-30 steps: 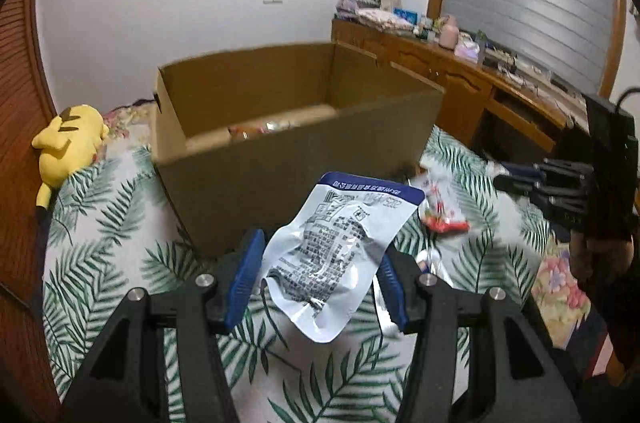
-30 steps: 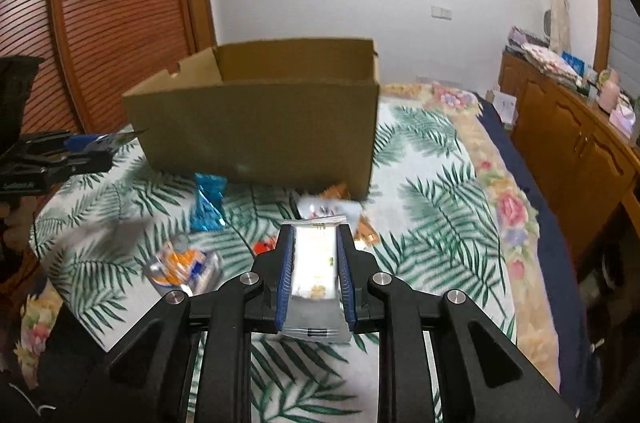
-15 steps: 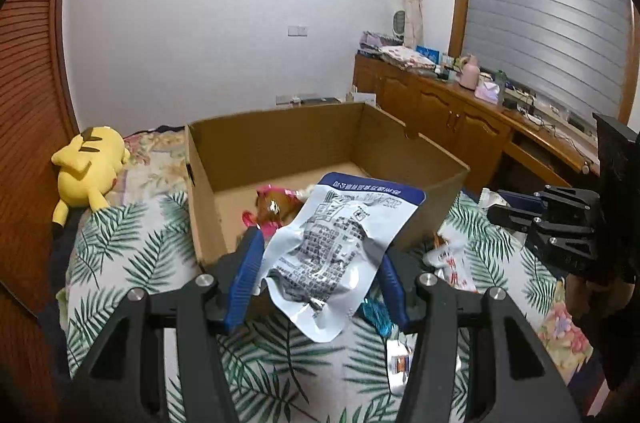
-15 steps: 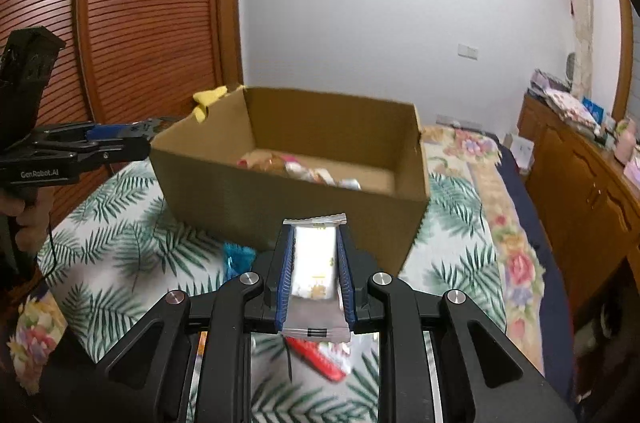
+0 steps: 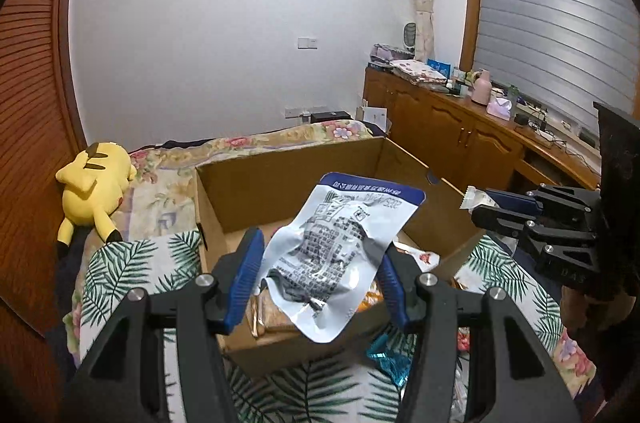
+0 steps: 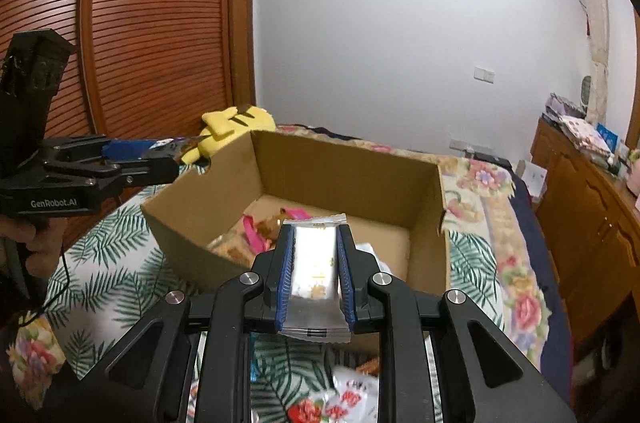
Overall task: Organize snacks
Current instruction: 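Carry the clear bar pack over the box with the right tool while the left tool holds the silver pouch, then open both tools to drop the bar pack and silver pouch into the box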
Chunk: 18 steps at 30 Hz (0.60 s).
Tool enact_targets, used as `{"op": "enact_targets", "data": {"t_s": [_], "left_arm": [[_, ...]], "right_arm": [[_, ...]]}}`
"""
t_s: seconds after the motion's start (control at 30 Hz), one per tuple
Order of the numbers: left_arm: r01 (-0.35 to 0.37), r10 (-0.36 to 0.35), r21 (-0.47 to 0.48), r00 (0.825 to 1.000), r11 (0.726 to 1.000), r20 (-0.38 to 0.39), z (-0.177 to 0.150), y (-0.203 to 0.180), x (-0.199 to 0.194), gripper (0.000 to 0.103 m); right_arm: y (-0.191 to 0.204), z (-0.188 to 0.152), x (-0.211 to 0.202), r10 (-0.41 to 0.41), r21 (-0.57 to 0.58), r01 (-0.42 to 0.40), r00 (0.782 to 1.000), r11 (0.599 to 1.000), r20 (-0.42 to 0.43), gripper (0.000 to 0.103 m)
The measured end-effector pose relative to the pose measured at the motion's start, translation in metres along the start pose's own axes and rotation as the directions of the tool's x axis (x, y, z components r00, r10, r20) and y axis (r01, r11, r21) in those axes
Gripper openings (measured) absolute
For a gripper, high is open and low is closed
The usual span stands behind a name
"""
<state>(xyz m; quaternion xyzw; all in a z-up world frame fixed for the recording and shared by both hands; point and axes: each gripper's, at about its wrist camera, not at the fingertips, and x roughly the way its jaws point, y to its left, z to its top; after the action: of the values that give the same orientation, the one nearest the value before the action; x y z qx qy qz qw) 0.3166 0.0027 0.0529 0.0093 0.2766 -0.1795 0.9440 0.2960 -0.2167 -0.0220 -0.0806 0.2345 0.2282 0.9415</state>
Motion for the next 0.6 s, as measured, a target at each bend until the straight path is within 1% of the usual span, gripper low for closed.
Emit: {"op": "enact_targets", "data": {"t_s": [0.2,0.37,0.47,0.6], "left_arm": [[-0.014,0.014,-0.016,1.000,1.000,-0.003,0.014,0.016,0.024,0.054],[-0.024,0.024,-0.022,1.000,0.999,-0.003,0.023,0.027,0.045,0.054],[-0.022,0.022,-0.025,1.000,0.999,-0.018,0.025,0.033,0.060,0.054],[-0.018,0.016,-0.022,0.999,1.000,-0.050,0.022,0.032,0.077,0.054]], "right_arm": [[-0.006,0.016,0.023,0.018,0.000,-0.018,1.000,1.000,0.004,0.019],[-0.009,0.028,0.050,0.032,-0.005,-0.032,0.999,0.999,-0.005,0.019],[-0.013,0.031,0.066,0.044,0.004,-0.044,0.999,0.999,-0.016,0.019],[-0.016,0.026,0.086,0.056,0.022,-0.056,0.997,0.998,-0.044,0.019]]}}
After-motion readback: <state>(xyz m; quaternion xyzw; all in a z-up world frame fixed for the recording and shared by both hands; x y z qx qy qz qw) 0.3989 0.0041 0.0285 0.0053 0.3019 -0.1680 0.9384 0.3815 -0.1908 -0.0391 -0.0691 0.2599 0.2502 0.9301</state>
